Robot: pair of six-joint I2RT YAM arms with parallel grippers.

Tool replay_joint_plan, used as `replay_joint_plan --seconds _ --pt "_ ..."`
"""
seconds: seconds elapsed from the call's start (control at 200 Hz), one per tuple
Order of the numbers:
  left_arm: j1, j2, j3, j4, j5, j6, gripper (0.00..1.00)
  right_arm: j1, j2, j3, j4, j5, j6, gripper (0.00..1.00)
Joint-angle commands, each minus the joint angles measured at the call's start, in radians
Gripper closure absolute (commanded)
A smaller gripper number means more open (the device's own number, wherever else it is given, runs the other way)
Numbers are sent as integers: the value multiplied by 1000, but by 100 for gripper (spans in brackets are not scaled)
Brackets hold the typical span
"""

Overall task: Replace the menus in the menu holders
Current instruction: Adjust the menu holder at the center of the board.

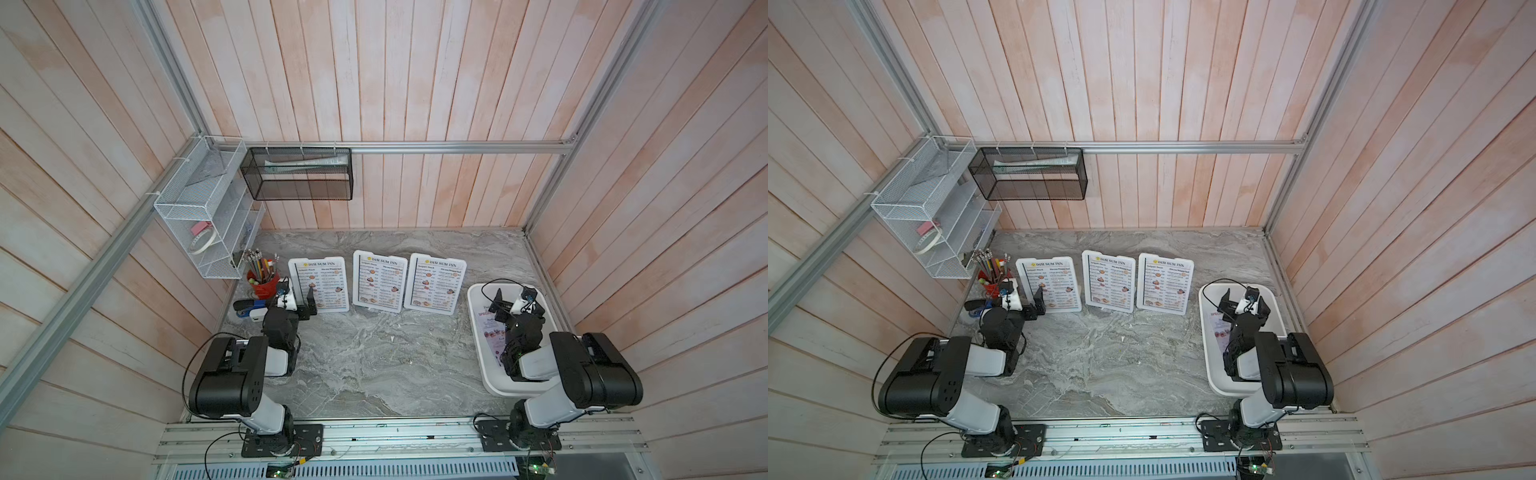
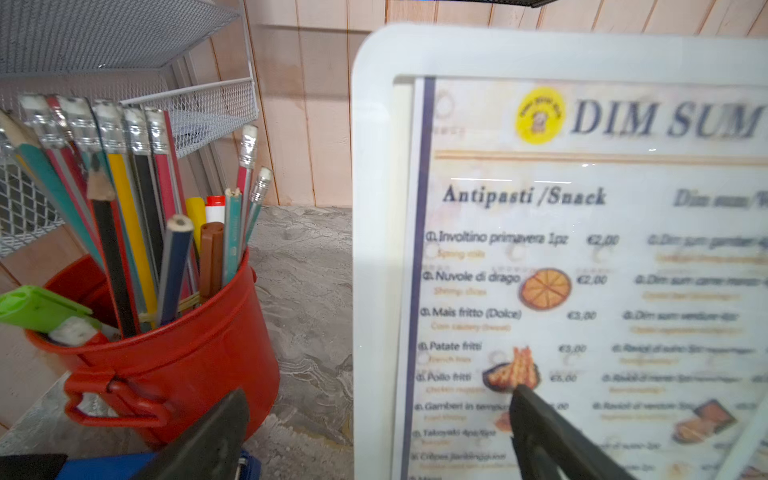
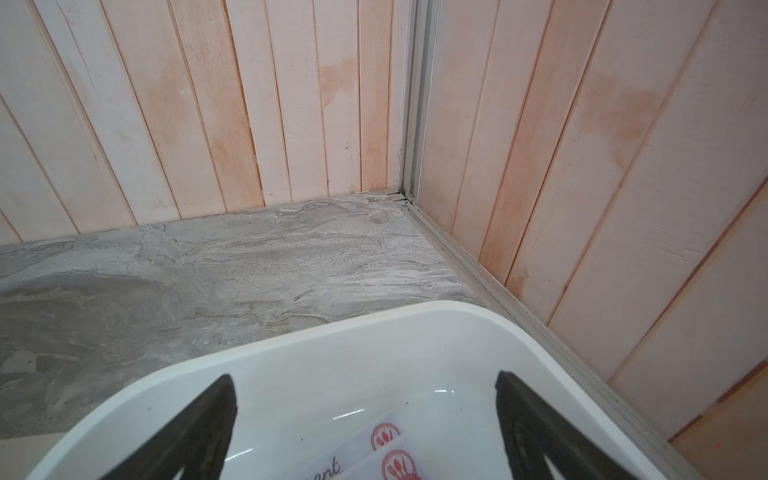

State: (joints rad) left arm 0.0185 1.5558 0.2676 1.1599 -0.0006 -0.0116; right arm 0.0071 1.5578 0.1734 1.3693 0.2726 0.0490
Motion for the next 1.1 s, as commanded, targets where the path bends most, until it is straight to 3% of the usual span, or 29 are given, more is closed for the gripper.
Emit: replay_joint_plan --seconds 0.0,0.915,1.025,1.095 --pt "-4 9 1 24 -4 5 0 6 15 19 23 19 7 2" --pt "20 6 3 18 34 -17 0 5 12 18 25 18 6 2" --pt "21 -36 -14 21 -65 -58 0 4 -44 36 -81 45 25 4" --pt "19 -106 8 -79 -74 -54 0 6 -69 28 -97 14 8 6"
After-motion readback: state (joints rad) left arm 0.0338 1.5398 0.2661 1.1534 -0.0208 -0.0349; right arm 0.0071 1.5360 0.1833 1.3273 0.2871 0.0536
